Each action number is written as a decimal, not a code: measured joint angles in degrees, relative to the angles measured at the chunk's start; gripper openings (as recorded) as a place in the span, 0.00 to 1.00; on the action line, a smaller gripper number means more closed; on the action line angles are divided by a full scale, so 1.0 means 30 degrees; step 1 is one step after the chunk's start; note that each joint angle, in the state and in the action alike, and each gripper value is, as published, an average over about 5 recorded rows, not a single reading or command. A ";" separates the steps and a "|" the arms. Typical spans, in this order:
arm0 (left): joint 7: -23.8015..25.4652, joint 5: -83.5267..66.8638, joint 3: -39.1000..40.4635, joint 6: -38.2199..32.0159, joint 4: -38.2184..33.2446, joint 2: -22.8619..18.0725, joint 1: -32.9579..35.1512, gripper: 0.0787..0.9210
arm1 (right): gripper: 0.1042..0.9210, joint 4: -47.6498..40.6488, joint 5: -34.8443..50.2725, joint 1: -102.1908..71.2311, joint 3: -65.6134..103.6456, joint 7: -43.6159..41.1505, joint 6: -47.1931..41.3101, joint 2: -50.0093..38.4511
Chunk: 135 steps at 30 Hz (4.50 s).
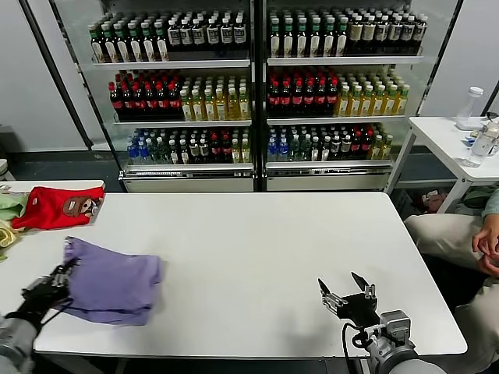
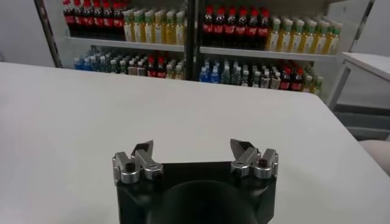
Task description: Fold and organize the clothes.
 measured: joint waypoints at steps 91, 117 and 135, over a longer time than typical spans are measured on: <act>0.0638 1.0325 0.7494 -0.8599 0.0550 -0.4602 -0.1472 0.88 | 0.21 -0.5097 0.5177 0.7149 -0.8053 0.5306 -0.1180 0.3236; 0.2419 1.1112 0.7425 -1.0907 0.1674 -0.5374 -0.1912 0.88 | 0.32 -0.3316 0.2876 0.6036 -0.4418 0.3433 0.0152 0.1004; 0.3456 1.1841 0.6892 -1.3147 0.2319 -0.5594 -0.2073 0.88 | 0.87 -0.3240 -0.1397 0.6110 -0.1280 0.1100 0.1474 0.0041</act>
